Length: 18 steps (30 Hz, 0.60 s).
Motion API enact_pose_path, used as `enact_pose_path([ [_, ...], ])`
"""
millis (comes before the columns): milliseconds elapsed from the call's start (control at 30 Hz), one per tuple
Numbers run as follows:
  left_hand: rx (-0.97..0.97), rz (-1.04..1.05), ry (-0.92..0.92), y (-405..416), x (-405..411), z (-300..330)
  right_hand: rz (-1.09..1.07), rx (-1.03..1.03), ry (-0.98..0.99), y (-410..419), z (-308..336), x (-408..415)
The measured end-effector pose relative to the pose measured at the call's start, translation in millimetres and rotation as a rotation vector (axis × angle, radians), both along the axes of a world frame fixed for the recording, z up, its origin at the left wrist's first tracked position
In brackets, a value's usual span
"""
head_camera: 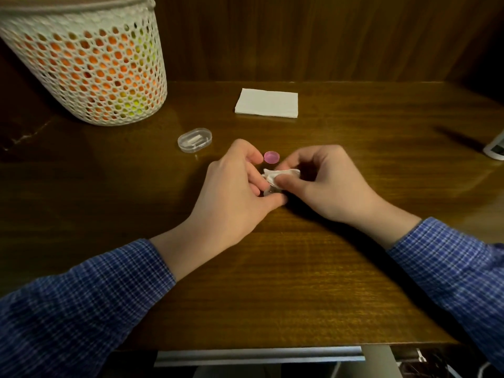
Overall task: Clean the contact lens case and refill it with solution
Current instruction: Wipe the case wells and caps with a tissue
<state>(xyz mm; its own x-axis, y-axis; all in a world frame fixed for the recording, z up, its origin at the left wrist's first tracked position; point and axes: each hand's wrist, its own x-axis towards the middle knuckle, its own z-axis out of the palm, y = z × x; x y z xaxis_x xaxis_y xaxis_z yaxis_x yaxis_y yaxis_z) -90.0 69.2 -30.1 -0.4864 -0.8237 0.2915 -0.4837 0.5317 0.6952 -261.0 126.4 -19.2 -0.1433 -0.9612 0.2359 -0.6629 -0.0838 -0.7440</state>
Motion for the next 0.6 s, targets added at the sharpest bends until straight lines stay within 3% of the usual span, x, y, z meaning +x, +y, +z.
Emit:
enact_pose_path([
  [300, -0.019, 0.005, -0.003, 1, 0, -1, 0.014, 0.053, 0.128, 3, 4, -7],
  [600, -0.008, -0.012, 0.008, 2, 0, -1, 0.066, -0.021, 0.259, 6, 0, -10],
])
